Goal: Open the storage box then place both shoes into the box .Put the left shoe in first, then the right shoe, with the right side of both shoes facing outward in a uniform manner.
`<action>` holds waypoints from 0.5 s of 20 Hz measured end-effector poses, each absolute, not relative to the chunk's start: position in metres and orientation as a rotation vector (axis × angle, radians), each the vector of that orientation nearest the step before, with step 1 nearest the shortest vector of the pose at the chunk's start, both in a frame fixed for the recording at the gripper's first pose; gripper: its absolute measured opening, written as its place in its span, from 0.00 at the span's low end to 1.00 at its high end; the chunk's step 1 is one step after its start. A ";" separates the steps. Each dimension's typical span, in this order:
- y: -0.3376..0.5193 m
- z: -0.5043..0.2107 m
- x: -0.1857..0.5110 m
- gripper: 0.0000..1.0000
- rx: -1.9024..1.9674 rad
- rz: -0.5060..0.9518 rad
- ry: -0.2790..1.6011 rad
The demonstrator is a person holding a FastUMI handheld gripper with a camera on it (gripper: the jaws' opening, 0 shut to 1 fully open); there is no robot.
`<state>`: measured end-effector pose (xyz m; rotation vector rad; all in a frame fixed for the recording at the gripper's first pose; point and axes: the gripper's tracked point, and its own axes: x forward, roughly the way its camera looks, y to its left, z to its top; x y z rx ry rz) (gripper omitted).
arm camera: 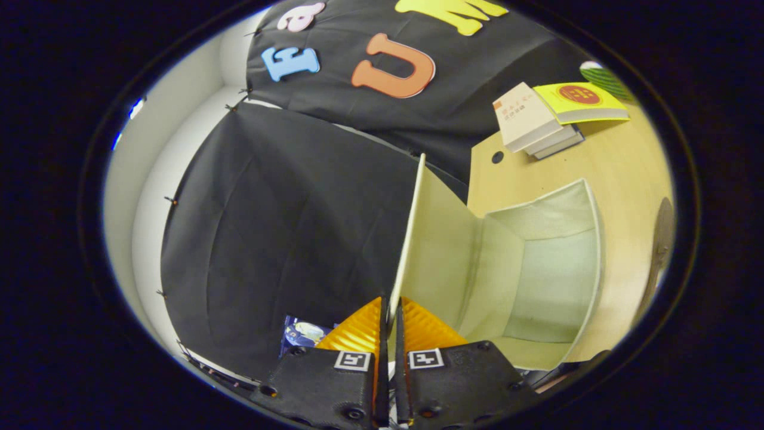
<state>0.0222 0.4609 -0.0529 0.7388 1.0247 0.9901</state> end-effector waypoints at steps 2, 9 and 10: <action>0.482 -0.046 0.017 0.14 0.726 1.008 1.021; 0.497 -0.037 0.034 0.82 0.575 0.998 0.820; 0.496 -0.035 0.033 0.93 0.576 1.002 0.812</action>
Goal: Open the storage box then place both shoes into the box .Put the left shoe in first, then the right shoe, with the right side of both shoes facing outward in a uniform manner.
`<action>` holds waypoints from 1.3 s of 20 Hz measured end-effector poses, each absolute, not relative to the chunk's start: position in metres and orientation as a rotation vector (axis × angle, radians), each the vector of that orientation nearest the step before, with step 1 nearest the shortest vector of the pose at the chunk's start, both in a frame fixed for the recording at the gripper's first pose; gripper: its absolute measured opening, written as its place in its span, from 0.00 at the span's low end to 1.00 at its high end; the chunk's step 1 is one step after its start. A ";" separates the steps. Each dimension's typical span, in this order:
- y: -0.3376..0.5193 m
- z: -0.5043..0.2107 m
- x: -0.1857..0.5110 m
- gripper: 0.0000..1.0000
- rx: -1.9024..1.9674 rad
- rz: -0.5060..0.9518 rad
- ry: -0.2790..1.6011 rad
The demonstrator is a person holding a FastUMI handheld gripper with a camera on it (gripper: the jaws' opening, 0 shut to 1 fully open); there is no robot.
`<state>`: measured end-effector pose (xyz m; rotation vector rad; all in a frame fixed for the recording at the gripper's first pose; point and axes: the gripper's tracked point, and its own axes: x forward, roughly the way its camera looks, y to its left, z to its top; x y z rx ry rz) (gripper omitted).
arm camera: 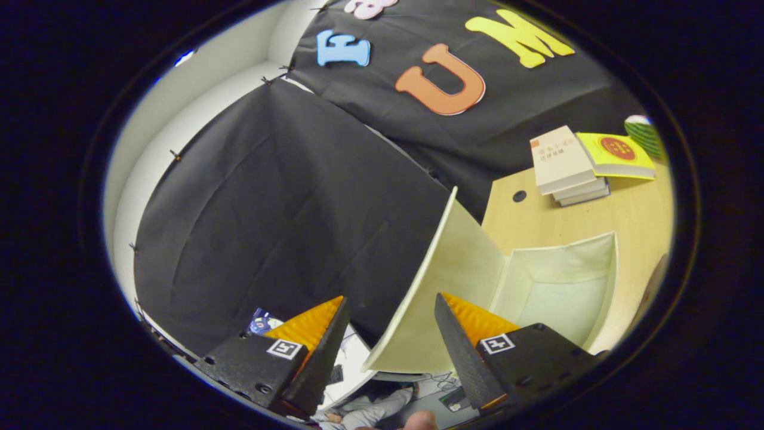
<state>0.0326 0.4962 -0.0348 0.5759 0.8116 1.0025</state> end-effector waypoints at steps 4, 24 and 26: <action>0.502 -0.024 0.022 0.94 0.581 1.038 0.815; 0.315 -0.002 0.050 1.00 0.210 0.657 0.443; 0.283 -0.001 0.052 1.00 0.186 0.605 0.428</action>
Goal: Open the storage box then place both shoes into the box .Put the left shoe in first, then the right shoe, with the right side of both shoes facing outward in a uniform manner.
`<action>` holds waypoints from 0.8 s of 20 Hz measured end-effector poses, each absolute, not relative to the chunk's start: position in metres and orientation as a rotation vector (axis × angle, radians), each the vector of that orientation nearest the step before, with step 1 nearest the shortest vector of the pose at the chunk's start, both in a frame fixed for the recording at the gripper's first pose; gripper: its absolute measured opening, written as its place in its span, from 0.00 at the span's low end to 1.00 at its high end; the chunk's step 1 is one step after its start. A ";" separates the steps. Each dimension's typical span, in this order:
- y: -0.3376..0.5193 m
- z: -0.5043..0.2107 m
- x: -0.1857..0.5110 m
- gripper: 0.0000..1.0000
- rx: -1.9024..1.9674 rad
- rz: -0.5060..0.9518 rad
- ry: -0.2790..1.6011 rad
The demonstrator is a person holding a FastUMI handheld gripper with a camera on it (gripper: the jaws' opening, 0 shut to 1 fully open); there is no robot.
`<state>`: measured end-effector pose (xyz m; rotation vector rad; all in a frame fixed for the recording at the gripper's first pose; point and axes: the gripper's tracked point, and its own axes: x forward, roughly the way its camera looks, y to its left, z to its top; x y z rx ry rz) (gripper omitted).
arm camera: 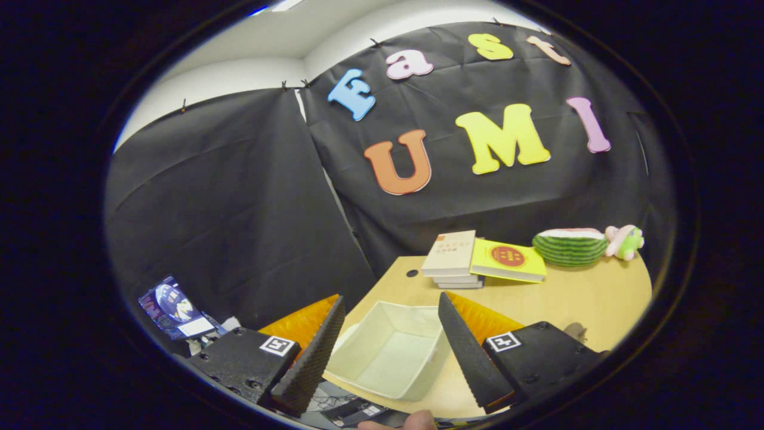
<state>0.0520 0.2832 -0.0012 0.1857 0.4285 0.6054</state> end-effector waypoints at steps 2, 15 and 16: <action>0.256 -0.001 0.054 1.00 0.168 0.569 0.418; 0.139 -0.130 0.064 1.00 0.069 0.379 0.714; 0.132 -0.144 0.065 1.00 0.069 0.368 0.757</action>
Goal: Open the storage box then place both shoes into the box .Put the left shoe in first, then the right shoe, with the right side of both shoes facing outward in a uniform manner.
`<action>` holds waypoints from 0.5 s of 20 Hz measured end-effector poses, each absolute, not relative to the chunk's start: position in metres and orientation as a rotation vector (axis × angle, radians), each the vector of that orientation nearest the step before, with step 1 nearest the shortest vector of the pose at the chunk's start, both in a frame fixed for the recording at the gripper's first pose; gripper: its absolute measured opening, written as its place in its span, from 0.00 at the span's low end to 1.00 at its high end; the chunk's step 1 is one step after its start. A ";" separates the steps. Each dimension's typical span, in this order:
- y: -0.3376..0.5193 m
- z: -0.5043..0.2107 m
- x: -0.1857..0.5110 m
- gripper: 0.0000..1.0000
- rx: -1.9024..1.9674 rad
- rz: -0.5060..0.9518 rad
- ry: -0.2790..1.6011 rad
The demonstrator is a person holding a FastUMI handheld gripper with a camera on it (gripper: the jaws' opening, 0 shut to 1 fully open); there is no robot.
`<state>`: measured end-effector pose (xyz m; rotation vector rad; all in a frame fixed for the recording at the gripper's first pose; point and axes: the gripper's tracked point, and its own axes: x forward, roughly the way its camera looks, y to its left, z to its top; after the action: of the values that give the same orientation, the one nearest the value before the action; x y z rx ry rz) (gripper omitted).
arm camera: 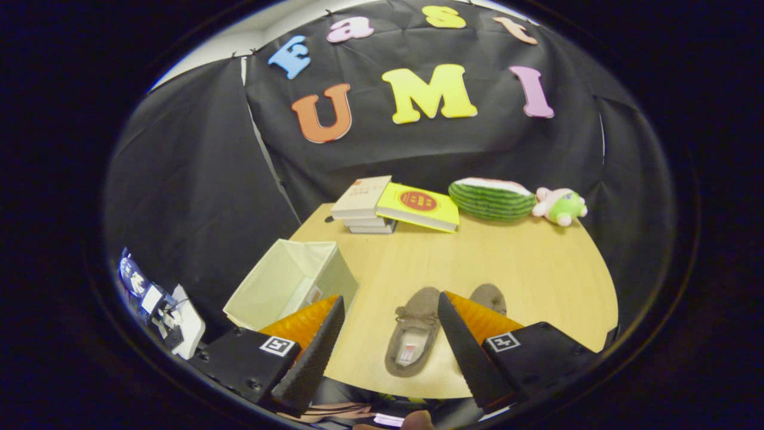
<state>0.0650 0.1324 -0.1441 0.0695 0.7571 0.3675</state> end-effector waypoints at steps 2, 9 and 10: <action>0.122 -0.171 0.069 1.00 0.065 0.342 0.833; 0.106 -0.243 0.080 1.00 0.020 0.314 0.990; 0.105 -0.254 0.078 0.99 0.017 0.314 1.013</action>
<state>0.0777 0.1046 -0.2541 0.0166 1.0129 0.3143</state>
